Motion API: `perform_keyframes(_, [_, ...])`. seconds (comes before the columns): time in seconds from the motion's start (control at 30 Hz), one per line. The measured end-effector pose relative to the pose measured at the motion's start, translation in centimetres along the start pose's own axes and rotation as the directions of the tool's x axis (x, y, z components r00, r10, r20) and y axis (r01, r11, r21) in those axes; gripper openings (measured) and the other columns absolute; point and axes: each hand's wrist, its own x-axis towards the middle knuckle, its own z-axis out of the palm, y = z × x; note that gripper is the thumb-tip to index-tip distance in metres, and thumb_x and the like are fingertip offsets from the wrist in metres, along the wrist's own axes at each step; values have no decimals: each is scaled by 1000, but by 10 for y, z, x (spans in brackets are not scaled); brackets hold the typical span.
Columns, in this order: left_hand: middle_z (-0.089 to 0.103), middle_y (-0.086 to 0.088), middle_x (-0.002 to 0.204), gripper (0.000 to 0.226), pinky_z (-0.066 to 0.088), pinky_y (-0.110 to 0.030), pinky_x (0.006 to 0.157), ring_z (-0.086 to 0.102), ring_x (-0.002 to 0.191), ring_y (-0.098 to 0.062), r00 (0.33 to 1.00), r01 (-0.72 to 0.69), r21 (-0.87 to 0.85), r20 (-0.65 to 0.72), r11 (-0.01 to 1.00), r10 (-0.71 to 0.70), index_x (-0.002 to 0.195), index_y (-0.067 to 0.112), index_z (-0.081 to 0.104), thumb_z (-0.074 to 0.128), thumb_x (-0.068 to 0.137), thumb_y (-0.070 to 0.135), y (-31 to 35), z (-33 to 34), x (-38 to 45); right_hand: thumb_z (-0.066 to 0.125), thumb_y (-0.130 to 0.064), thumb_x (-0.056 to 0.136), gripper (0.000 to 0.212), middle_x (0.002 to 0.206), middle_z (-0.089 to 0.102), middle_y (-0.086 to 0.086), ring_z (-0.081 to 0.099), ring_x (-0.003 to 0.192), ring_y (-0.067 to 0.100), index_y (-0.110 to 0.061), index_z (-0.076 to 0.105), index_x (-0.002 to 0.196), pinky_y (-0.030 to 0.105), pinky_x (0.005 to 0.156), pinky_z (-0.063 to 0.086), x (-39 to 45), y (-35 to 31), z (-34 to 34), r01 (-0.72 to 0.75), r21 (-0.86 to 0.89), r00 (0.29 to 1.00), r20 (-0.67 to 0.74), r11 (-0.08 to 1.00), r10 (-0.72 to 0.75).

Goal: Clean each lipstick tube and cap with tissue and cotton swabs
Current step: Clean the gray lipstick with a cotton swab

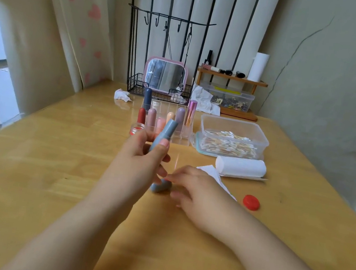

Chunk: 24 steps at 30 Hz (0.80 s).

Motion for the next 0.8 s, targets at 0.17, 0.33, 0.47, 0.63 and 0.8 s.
perform_keyframes(0.17, [55, -5, 75, 10, 45, -17, 44, 48, 43, -4, 999, 50, -56, 5, 997, -50, 89, 14, 57, 52, 95, 19, 2, -1, 1, 56, -29, 92, 17, 113, 55, -4, 44, 111, 17, -23, 59, 108, 24, 70, 22, 25, -10, 1, 82, -261, 996, 49, 962, -72])
perform_keyframes(0.33, [57, -10, 84, 9, 45, -19, 47, 52, 47, -4, 1000, 22, -35, -17, 999, -23, 89, 17, 59, 53, 95, 21, 0, -2, 1, 59, -23, 91, 11, 105, 52, -3, 50, 99, 15, -16, 57, 99, 17, 60, 47, 28, -5, 0, 18, -59, 1000, 23, 998, -17])
perform_keyframes(0.47, [61, -3, 82, 11, 47, -26, 59, 55, 57, -7, 1000, -14, -14, 11, 1000, 14, 95, 20, 60, 50, 96, 21, -1, 0, 1, 56, -23, 94, 11, 90, 58, -10, 56, 82, 7, -33, 54, 98, 13, 67, 44, 19, 10, -20, -77, 403, 955, -234, 912, 184])
perform_keyframes(0.63, [62, 5, 76, 12, 49, -26, 63, 56, 61, -5, 995, -2, 39, 98, 999, -2, 94, 23, 63, 51, 95, 25, -7, 6, -2, 44, -18, 98, 17, 93, 71, -8, 60, 87, 1, -25, 57, 106, 18, 74, 41, 5, 15, -42, 130, 864, 904, -305, 487, 300])
perform_keyframes(0.8, [64, 7, 72, 12, 44, -22, 58, 51, 58, -8, 973, -36, 120, 230, 992, 7, 91, 27, 65, 53, 92, 29, -11, 10, -7, 50, -13, 95, 9, 91, 72, -2, 61, 82, 3, -17, 56, 99, 19, 73, 41, -1, 14, -46, 198, 912, 898, -316, 359, 307])
